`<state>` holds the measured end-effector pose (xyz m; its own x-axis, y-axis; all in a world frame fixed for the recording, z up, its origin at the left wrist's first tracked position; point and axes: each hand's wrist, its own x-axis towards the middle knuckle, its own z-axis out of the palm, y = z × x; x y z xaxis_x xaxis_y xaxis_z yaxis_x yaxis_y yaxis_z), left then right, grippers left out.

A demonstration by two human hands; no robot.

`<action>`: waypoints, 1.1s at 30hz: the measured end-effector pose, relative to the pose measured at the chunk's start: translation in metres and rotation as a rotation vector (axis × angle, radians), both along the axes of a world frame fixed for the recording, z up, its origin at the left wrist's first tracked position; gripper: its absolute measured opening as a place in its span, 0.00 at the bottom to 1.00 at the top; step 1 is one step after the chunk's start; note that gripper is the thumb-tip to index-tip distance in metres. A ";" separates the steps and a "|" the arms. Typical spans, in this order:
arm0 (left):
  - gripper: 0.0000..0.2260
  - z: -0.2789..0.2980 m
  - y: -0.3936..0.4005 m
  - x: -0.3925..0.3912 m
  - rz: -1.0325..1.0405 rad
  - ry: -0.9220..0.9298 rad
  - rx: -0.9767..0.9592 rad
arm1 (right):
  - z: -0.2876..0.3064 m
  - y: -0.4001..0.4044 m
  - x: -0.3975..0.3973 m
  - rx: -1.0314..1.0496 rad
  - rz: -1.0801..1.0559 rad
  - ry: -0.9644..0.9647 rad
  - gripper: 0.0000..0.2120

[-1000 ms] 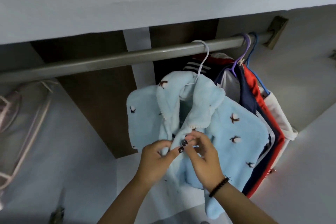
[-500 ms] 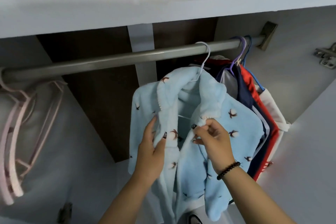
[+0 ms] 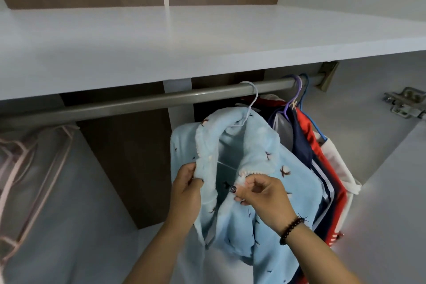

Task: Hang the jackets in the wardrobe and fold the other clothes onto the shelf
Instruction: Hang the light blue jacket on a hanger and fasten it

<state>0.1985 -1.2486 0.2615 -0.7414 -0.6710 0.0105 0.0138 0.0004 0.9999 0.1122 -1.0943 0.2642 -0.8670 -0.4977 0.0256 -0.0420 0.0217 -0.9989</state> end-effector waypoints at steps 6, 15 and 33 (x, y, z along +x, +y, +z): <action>0.03 0.007 -0.011 -0.020 -0.076 -0.023 -0.135 | 0.009 -0.011 -0.013 0.206 0.186 0.119 0.12; 0.13 -0.026 0.006 0.012 0.004 -0.113 -0.180 | -0.002 -0.032 -0.025 0.355 0.208 0.279 0.10; 0.14 -0.031 0.029 0.012 -0.064 -0.150 -0.220 | -0.017 -0.001 -0.006 0.445 0.185 0.498 0.08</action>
<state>0.2106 -1.2196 0.2307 -0.7865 -0.6165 0.0376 -0.1272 0.2212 0.9669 0.1060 -1.0949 0.2475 -0.7048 -0.6917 0.1575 -0.5356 0.3733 -0.7575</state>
